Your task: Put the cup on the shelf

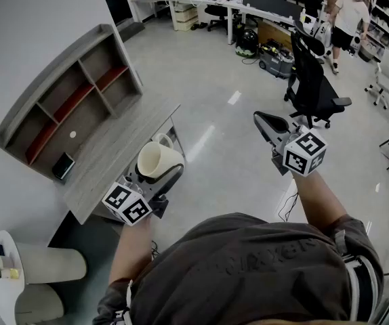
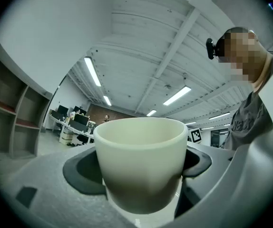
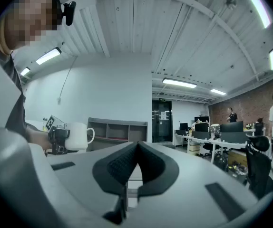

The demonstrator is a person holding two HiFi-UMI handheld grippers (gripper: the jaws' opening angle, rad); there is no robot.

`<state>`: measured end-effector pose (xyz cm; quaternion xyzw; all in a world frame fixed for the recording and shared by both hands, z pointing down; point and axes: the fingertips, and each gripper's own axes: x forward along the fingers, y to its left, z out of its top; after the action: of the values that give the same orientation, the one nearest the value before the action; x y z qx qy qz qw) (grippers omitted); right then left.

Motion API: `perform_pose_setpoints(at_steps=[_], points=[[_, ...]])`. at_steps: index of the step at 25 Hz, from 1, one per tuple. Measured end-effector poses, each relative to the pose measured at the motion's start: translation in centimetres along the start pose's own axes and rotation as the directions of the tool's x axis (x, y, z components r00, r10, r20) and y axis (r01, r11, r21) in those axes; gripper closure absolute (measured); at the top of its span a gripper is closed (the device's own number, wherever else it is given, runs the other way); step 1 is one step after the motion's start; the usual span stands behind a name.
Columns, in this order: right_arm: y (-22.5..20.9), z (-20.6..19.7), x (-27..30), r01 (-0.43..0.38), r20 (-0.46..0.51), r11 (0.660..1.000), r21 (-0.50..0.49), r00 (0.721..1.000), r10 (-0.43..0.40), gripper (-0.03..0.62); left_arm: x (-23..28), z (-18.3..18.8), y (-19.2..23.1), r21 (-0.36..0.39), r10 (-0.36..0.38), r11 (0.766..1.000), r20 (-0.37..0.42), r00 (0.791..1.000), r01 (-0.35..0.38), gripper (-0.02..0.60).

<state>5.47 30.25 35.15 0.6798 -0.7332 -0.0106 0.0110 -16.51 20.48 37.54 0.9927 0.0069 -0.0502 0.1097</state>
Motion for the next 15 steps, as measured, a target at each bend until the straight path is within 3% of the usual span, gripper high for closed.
perform_pose_setpoints(at_steps=[15], points=[[-2.9,-0.3,-2.6,-0.026,-0.023,0.999,-0.023,0.999,0.026,0.605,3.9,-1.3,-2.9,-0.001,0.012,1.000,0.006,1.000,-0.012,0.146]])
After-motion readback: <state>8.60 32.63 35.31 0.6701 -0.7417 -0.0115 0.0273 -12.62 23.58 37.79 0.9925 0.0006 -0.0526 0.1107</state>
